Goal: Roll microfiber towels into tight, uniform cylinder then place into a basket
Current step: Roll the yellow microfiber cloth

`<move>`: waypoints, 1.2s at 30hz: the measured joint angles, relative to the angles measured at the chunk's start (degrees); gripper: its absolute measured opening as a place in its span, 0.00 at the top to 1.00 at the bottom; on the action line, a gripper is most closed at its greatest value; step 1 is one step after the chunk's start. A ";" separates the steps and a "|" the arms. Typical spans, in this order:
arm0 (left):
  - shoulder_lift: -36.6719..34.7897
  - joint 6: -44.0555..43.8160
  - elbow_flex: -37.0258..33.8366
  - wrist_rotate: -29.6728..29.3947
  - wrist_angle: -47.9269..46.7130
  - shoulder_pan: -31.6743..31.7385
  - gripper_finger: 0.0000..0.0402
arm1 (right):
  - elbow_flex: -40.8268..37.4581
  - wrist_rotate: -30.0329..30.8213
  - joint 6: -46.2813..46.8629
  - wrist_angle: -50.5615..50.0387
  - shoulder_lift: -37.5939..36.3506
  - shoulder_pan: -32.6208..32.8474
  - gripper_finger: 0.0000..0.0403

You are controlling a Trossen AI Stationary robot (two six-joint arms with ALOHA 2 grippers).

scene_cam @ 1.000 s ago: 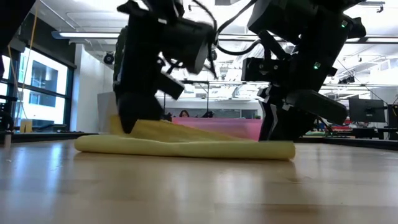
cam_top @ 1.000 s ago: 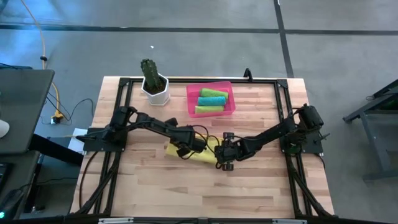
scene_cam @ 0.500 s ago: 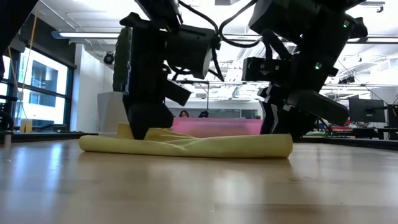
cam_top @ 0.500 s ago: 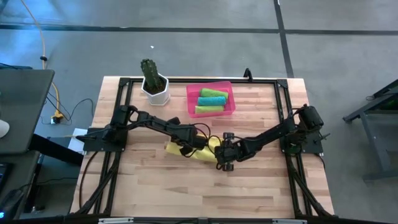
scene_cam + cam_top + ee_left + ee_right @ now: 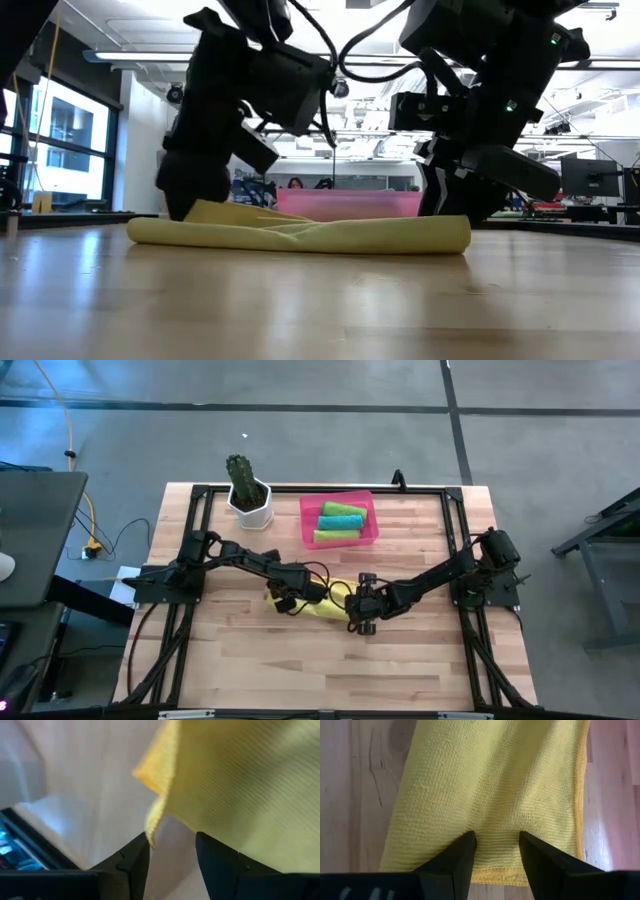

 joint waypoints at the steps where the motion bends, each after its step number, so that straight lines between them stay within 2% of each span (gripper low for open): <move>1: -0.10 0.54 0.00 1.12 0.08 -0.47 0.63 | 0.00 0.08 0.01 0.01 0.00 0.01 0.62; 5: -1.14 3.14 0.04 1.34 3.83 -3.28 0.63 | 0.00 0.12 0.04 0.00 0.00 0.02 0.62; 10: -2.32 6.07 0.04 -1.12 10.01 -5.97 0.63 | 0.00 0.15 0.07 -0.24 0.00 0.02 0.62; 14: -1.96 5.90 -1.29 -1.67 12.16 -6.82 0.63 | 0.02 0.17 0.09 -0.44 0.00 0.02 0.62; 28: -2.27 2.56 -5.77 -0.80 12.61 -11.24 0.63 | 0.08 0.55 -0.53 -0.73 -0.26 0.02 0.62; 33: -2.25 1.23 -5.47 -3.16 13.00 -11.38 0.63 | 2.82 5.75 -5.19 -7.67 -3.18 0.64 0.62; 36: -2.21 1.45 -4.82 -3.14 13.71 -11.32 0.63 | 4.42 7.15 -6.18 -5.62 -6.50 0.45 0.62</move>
